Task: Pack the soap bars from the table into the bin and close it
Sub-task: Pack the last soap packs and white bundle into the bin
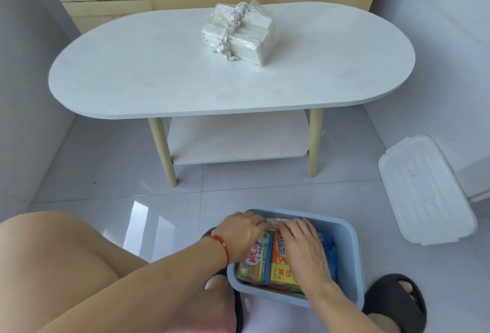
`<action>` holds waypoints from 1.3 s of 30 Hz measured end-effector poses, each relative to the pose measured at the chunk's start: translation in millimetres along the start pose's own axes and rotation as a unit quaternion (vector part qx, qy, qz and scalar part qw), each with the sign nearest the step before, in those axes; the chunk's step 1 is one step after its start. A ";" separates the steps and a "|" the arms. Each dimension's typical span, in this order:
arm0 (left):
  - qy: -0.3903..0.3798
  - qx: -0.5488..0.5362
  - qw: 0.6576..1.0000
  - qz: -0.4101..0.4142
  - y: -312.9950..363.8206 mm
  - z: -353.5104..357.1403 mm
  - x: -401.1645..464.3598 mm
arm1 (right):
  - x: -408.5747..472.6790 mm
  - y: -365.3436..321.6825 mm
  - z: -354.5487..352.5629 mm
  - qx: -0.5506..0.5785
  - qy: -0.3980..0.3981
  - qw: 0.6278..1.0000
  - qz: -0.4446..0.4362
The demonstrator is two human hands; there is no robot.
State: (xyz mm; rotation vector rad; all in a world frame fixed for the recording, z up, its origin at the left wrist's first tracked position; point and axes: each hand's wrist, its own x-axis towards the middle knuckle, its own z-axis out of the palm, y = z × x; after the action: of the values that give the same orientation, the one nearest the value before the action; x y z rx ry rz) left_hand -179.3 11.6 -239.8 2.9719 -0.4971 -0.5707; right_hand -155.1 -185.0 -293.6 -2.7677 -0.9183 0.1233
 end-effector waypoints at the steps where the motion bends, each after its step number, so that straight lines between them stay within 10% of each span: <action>1: -0.023 0.013 1.000 0.006 1.1 5.4 0.7 | -4.5 1.9 0.6 -0.001 -0.009 1.000 0.011; 6: -0.007 -0.021 0.999 -0.032 0.8 -15.8 6.7 | 7.8 -0.9 -29.0 -0.004 0.018 0.999 -0.028; 16: 0.474 -0.117 0.863 -0.133 -53.1 -232.4 1.2 | 165.9 -65.1 -209.0 0.200 0.319 0.926 -0.034; 25: 0.347 -0.183 0.854 -0.340 -141.8 -262.4 24.9 | 326.9 -104.3 -268.8 -0.066 0.136 0.988 -0.005; 39: 0.295 -0.189 0.887 -0.302 -76.0 -268.7 25.3 | 271.1 -68.9 -284.1 -0.010 0.090 0.989 0.119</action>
State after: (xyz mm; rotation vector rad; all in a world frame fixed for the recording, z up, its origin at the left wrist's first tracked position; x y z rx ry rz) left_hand -34.2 78.4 -9.3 2.6604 0.5432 0.2185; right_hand 64.4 -21.1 -3.9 -2.8399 -0.5462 -0.0956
